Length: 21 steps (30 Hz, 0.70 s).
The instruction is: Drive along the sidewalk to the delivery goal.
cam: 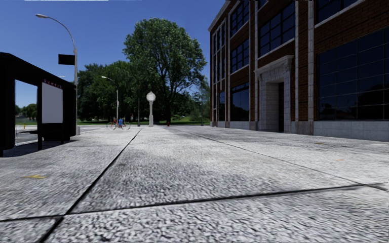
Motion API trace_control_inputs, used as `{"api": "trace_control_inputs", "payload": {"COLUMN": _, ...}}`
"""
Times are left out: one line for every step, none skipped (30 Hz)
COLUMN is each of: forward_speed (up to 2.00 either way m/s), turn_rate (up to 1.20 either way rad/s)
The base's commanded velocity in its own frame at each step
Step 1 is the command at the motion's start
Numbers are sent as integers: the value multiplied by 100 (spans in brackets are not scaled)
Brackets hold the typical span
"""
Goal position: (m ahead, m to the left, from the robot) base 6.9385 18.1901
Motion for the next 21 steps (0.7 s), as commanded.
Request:
{"api": "trace_control_inputs", "payload": {"forward_speed": 200, "turn_rate": 27}}
{"api": "trace_control_inputs", "payload": {"forward_speed": 200, "turn_rate": 27}}
{"api": "trace_control_inputs", "payload": {"forward_speed": 200, "turn_rate": 27}}
{"api": "trace_control_inputs", "payload": {"forward_speed": 200, "turn_rate": 27}}
{"api": "trace_control_inputs", "payload": {"forward_speed": 200, "turn_rate": 27}}
{"api": "trace_control_inputs", "payload": {"forward_speed": 200, "turn_rate": 27}}
{"api": "trace_control_inputs", "payload": {"forward_speed": 200, "turn_rate": 27}}
{"api": "trace_control_inputs", "payload": {"forward_speed": 200, "turn_rate": 27}}
{"api": "trace_control_inputs", "payload": {"forward_speed": 200, "turn_rate": 27}}
{"api": "trace_control_inputs", "payload": {"forward_speed": 200, "turn_rate": 27}}
{"api": "trace_control_inputs", "payload": {"forward_speed": 200, "turn_rate": 27}}
{"api": "trace_control_inputs", "payload": {"forward_speed": 200, "turn_rate": 27}}
{"api": "trace_control_inputs", "payload": {"forward_speed": 200, "turn_rate": 27}}
{"api": "trace_control_inputs", "payload": {"forward_speed": 200, "turn_rate": 27}}
{"api": "trace_control_inputs", "payload": {"forward_speed": 200, "turn_rate": 27}}
{"api": "trace_control_inputs", "payload": {"forward_speed": 200, "turn_rate": 29}}
{"api": "trace_control_inputs", "payload": {"forward_speed": 200, "turn_rate": 32}}
{"api": "trace_control_inputs", "payload": {"forward_speed": 200, "turn_rate": 33}}
{"api": "trace_control_inputs", "payload": {"forward_speed": 200, "turn_rate": 34}}
{"api": "trace_control_inputs", "payload": {"forward_speed": 200, "turn_rate": 34}}
{"api": "trace_control_inputs", "payload": {"forward_speed": 200, "turn_rate": 34}}
